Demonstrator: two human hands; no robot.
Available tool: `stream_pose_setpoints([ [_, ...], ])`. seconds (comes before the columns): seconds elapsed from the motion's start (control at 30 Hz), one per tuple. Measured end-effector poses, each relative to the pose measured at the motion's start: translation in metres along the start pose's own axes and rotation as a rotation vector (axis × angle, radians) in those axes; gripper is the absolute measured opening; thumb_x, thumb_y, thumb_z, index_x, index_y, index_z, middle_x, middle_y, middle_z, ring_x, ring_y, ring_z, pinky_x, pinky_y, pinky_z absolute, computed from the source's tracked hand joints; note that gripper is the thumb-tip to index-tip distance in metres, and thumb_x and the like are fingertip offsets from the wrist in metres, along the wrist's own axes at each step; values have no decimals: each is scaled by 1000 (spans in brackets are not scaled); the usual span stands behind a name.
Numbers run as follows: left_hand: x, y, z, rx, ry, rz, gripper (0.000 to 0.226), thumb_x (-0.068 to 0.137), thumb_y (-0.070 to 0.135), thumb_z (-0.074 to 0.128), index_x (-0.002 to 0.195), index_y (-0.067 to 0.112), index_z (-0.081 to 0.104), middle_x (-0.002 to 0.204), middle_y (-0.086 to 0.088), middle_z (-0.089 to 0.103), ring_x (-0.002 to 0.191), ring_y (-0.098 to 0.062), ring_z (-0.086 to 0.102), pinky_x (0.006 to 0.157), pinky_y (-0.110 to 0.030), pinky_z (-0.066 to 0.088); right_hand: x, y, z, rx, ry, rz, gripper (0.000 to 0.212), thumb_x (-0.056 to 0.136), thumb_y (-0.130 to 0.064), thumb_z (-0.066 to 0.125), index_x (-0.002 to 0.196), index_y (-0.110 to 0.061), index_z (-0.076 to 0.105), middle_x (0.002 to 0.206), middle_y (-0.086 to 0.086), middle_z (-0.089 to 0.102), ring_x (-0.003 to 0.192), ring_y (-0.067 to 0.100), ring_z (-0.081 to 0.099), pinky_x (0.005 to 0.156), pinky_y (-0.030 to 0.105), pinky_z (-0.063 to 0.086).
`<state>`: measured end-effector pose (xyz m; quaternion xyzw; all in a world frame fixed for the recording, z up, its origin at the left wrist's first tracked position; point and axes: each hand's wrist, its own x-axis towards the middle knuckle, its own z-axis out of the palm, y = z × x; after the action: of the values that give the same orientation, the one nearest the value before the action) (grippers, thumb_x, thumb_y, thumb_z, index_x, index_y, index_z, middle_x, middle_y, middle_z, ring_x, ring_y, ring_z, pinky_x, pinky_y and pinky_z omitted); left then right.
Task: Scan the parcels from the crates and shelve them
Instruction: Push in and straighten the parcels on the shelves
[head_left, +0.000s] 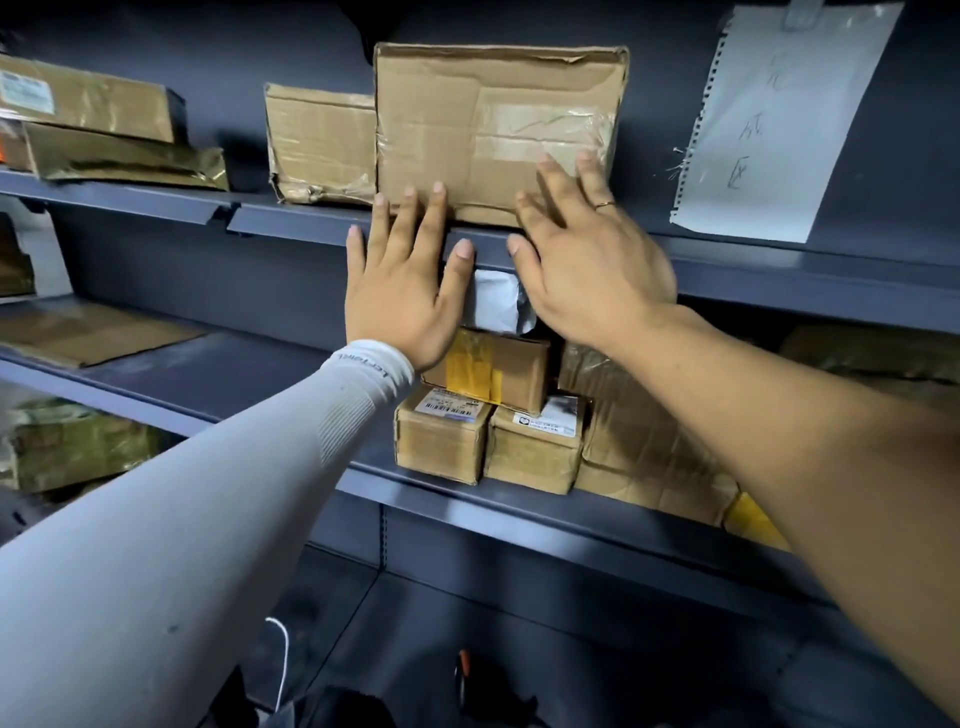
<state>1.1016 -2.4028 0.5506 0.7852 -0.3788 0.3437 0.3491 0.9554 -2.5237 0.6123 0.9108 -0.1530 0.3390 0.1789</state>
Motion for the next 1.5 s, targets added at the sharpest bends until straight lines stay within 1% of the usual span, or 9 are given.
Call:
stream_pose_setpoints([
  [0.2,-59,-16,3,-25,-44,46,66,107,60,23,166,37,7,175,-2,1,161,-28,1,127,-54,9,-40,-3,7,31,45,-62,62,108,-44,34,163,-15,31,173,10,15,159,34,13,129,47,11],
  [0.53,-93,-25,22,-153,-90,-7,71,103,65,32,165,43,5,174,6,0,161,-20,-3,128,-47,5,-121,-50,63,441,213,41,65,100,-35,55,159,-10,39,170,7,27,157,24,25,124,45,32],
  [0.73,-62,9,10,-1243,71,-521,68,102,12,53,164,28,28,160,14,43,145,-4,42,123,-35,34,-108,-80,66,691,70,319,77,106,-37,51,167,-23,8,174,-9,3,158,15,17,121,34,27],
  [0.83,-47,13,-4,-1561,-27,-700,46,94,22,46,134,31,64,114,20,71,101,1,64,84,-26,45,-96,-90,64,809,49,379,81,103,-27,57,167,-25,7,174,-8,7,156,15,20,115,17,20],
  [0.93,-37,-10,-5,-1770,-63,-755,40,82,39,45,114,28,67,110,10,70,108,-10,62,94,-35,42,-83,-91,68,1000,57,459,92,93,-11,58,167,-31,7,173,-13,9,155,16,26,126,31,23],
  [1.03,-32,-29,-4,-1808,-159,-727,53,93,43,32,128,22,65,124,4,69,121,-18,59,109,-42,40,-73,-91,70,1131,26,540,104,77,-13,54,160,-49,5,168,-19,23,125,14,46,113,54,46],
  [1.13,-34,-33,-6,-1828,-196,-741,53,95,45,34,127,17,66,115,2,68,109,-19,59,103,-36,40,-68,-86,72,1221,39,558,97,81,6,57,162,-37,24,139,-27,51,118,1,59,94,24,56],
  [1.3,-41,-38,-14,-1774,-186,-761,59,99,49,37,131,11,67,132,-7,69,120,-22,65,116,-34,40,-82,-86,70,1258,57,517,78,85,14,53,146,-34,47,112,-42,50,108,-26,48,73,6,48],
  [1.5,-52,-39,-22,-1716,-143,-764,53,99,49,46,123,7,67,116,-9,74,102,-20,73,106,-32,49,-90,-92,70,1286,141,520,60,89,-5,62,143,-31,56,124,-24,65,123,2,59,96,16,45],
])
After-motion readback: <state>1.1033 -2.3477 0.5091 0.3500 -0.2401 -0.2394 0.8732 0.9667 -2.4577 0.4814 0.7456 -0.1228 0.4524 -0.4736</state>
